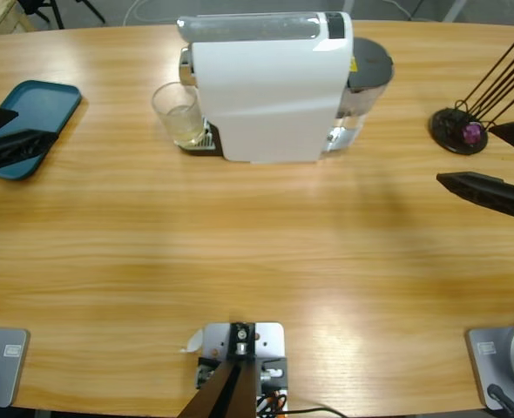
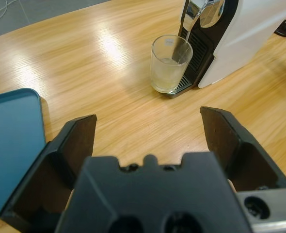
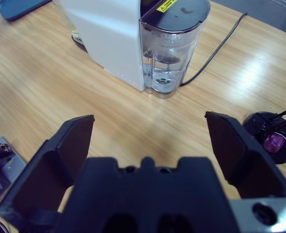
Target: Pour coffee
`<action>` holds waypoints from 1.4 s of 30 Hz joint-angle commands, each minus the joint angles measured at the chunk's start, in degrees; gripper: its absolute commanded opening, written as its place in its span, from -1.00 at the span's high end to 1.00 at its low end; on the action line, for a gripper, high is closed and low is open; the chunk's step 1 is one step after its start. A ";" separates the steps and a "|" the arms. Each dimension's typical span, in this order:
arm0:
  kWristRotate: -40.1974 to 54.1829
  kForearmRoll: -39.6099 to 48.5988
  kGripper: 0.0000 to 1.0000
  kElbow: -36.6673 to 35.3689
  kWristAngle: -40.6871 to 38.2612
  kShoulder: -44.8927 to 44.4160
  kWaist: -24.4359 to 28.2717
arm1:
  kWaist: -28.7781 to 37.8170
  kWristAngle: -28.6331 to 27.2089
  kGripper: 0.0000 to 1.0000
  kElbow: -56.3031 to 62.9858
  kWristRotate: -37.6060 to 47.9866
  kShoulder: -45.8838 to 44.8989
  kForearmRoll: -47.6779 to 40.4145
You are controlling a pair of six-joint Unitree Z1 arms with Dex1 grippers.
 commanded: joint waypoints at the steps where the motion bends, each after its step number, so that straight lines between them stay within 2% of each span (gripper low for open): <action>1: 0.65 -0.66 -0.85 2.03 -0.97 1.31 -0.12 | -1.04 -0.19 -1.00 2.32 -0.62 1.85 -0.74; 42: 0.67 -0.57 -0.85 1.85 -0.95 2.18 -0.13 | -1.06 0.17 -1.00 2.32 -1.39 3.08 -1.00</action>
